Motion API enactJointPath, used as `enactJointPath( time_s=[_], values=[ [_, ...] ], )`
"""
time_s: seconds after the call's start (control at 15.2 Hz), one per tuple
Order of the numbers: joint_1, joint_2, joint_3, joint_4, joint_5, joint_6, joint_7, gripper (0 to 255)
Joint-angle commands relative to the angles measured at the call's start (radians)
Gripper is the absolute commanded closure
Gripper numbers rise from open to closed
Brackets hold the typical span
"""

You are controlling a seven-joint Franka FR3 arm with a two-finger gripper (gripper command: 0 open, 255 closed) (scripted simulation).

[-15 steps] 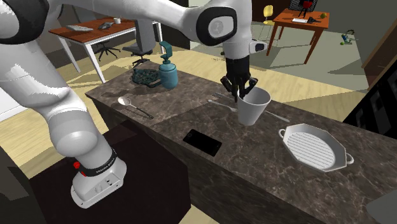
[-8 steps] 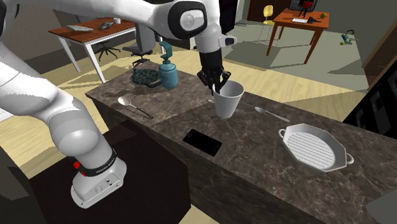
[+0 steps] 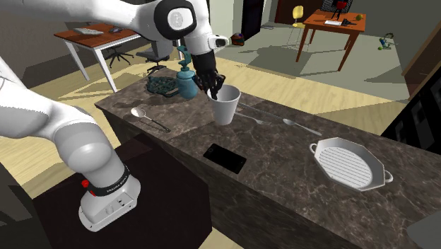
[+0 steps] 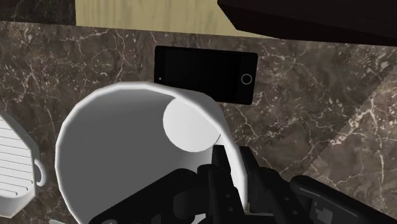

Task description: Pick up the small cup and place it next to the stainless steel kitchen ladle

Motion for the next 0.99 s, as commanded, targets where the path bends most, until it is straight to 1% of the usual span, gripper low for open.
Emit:
enactJointPath(
  time_s=[0.0,0.33,0.66,0.92],
  values=[
    [0.019,-0.041,0.04,-0.034,0.014,-0.019,0.05,255],
    [0.07,-0.13,0.137,-0.097,0.064,-0.072,0.158,255],
    [0.134,-0.192,0.242,-0.13,0.134,-0.125,0.274,255],
    [0.133,-0.182,0.243,-0.178,0.131,-0.069,0.285,255]
  ],
)
